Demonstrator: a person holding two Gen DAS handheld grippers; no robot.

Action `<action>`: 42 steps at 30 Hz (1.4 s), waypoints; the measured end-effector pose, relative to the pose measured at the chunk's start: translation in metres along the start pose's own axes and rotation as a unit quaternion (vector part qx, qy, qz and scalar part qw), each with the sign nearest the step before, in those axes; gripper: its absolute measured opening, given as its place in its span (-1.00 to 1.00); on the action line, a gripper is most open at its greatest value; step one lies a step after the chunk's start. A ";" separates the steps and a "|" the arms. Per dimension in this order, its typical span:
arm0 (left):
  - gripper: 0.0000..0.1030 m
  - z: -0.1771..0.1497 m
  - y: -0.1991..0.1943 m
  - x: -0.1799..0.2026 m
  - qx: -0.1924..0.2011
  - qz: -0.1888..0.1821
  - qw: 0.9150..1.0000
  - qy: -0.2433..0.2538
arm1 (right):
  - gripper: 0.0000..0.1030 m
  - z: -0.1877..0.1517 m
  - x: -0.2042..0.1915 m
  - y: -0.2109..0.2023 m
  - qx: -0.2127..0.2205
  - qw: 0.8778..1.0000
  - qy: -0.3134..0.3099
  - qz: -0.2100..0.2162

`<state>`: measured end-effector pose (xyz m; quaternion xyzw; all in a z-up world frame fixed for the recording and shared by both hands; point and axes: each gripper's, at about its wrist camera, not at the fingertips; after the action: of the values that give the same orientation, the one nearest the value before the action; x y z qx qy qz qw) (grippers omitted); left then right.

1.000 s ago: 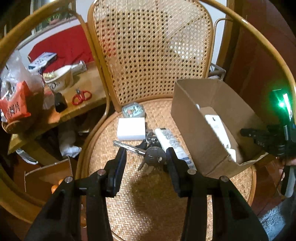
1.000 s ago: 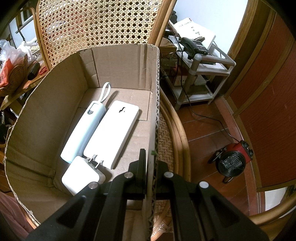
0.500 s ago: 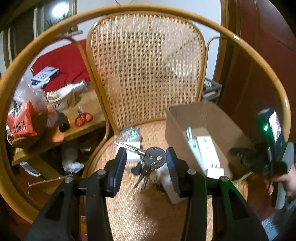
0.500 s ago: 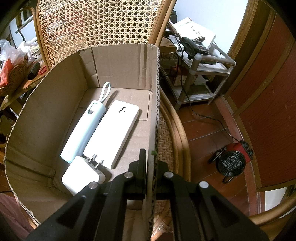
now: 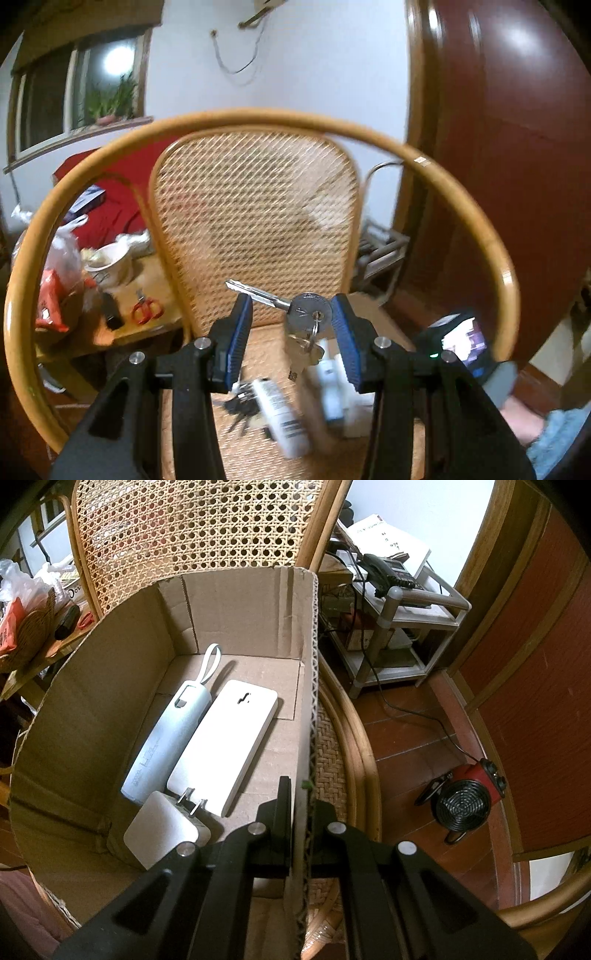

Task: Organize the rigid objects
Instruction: 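Lift the keys with the left tool and drop them into the box, then move the left tool back to the pile toward the second key bunch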

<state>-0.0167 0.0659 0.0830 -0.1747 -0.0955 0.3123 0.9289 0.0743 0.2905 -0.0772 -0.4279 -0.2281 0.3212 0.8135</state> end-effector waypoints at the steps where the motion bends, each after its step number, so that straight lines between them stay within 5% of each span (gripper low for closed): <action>1: -0.18 0.001 -0.001 0.005 0.001 -0.006 1.000 0.004 | -0.88 0.000 0.000 0.000 0.000 1.000 0.000 0.000; 9: -0.18 -0.017 0.026 0.034 -0.039 -0.010 0.999 0.023 | -0.88 0.000 0.000 0.000 0.001 1.000 0.003 -0.001; 19: -0.17 -0.071 0.086 0.051 -0.141 -0.009 0.989 0.048 | -0.88 0.001 0.000 0.001 0.000 1.000 0.003 -0.001; 31: -0.14 -0.081 0.095 0.036 -0.154 0.011 0.987 0.034 | -0.88 0.001 0.000 0.001 0.000 1.000 0.004 -0.001; 33: 0.37 -0.080 0.094 0.035 -0.154 0.015 0.987 0.032 | -0.88 0.002 0.000 0.001 0.000 1.000 0.003 -0.001; 34: 0.47 -0.079 0.092 0.033 -0.150 0.022 0.988 0.030 | -0.88 0.002 0.000 0.001 0.000 1.000 0.003 -0.001; 42: 0.87 -0.073 0.083 0.019 -0.138 0.044 0.989 0.033 | -0.88 0.002 0.000 0.000 0.000 1.000 0.003 -0.001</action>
<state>-0.0257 0.1200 -0.0147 -0.3155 -0.0989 0.3306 0.8839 0.0735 0.2918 -0.0766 -0.4290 -0.2261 0.3193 0.8142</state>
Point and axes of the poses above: each gripper's, at about its wrist camera, not at the fingertips, and y roughly the way its jaws point, x to its right, z to its top, and after that the axes turned 5 degrees about x, right-handed
